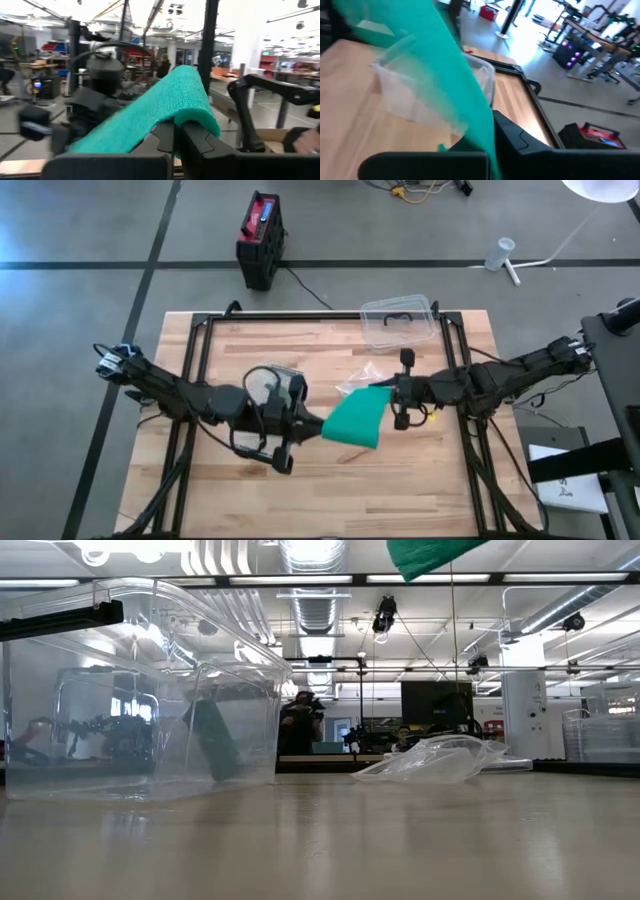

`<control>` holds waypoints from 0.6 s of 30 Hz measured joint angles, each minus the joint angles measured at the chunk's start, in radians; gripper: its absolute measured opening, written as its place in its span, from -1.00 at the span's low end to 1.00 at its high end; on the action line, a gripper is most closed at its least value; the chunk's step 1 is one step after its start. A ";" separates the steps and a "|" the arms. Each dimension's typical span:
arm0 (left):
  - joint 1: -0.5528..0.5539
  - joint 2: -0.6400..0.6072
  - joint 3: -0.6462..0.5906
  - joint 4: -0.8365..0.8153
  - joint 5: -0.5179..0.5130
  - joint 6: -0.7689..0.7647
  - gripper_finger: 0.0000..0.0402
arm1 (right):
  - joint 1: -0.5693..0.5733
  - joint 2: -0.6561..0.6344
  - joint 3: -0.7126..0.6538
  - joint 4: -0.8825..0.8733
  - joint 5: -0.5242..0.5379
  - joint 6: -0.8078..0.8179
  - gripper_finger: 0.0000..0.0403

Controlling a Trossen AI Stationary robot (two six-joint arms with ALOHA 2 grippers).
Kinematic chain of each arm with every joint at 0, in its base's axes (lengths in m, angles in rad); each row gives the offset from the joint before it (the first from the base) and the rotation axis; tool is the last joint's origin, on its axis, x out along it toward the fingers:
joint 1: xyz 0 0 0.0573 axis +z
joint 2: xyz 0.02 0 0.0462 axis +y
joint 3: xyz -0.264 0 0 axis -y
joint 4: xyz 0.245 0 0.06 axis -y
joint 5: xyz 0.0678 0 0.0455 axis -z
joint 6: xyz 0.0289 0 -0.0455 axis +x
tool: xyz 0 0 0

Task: Roll bandage
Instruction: Roll the blue bandage

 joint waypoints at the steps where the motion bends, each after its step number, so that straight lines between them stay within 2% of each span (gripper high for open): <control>1: -0.008 0.007 0.000 0.013 0.011 0.000 -1.00 | -0.011 -0.001 0.000 0.000 0.000 -0.002 -1.00; 4: -0.025 0.021 0.000 0.046 0.046 -0.010 -1.00 | -0.041 -0.004 0.000 -0.007 0.000 -0.009 -1.00; 18: -0.079 0.026 0.000 0.056 0.048 0.042 -1.00 | -0.090 -0.042 0.000 -0.023 -0.001 -0.014 -1.00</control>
